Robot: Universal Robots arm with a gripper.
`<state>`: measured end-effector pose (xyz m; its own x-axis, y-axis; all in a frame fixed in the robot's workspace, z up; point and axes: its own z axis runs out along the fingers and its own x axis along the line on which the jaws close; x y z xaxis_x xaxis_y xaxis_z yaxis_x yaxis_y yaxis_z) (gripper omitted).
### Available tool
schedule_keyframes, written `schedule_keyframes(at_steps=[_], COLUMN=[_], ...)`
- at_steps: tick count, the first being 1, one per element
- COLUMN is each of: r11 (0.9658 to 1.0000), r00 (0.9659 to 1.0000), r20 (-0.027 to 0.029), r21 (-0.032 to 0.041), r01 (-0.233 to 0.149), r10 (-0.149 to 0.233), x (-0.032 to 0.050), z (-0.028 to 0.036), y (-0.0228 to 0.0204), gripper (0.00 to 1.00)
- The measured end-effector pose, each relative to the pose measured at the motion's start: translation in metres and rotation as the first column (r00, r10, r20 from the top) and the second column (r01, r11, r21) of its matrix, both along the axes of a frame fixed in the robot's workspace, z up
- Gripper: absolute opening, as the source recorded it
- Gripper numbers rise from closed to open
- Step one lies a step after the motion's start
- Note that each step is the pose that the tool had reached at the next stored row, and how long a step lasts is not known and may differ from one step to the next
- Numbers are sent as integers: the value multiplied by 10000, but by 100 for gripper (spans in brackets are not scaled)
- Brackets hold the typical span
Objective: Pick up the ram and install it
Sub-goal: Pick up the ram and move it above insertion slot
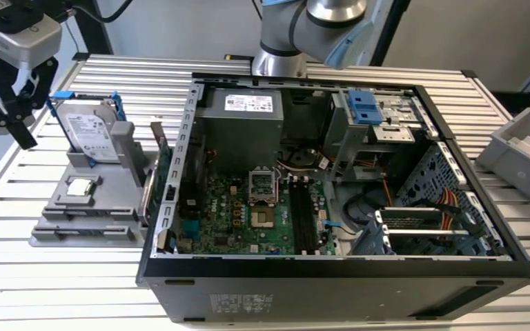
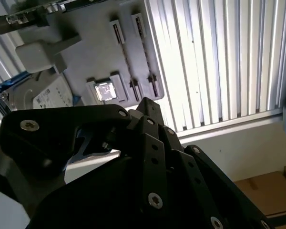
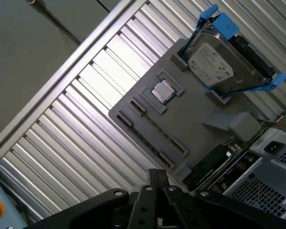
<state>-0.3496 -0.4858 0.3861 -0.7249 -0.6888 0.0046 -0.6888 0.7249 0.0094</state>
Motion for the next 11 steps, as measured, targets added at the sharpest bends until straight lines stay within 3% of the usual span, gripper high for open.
schedule_keyframes(at_steps=[6, 11], r11=[9989, 9950], r00=[9989, 9950], r20=[0, -2], r21=[-25, -43], r01=[-476, -995], r10=[476, 995], x=[0, 0], z=[0, 0], y=[0, 0], gripper=[0, 0])
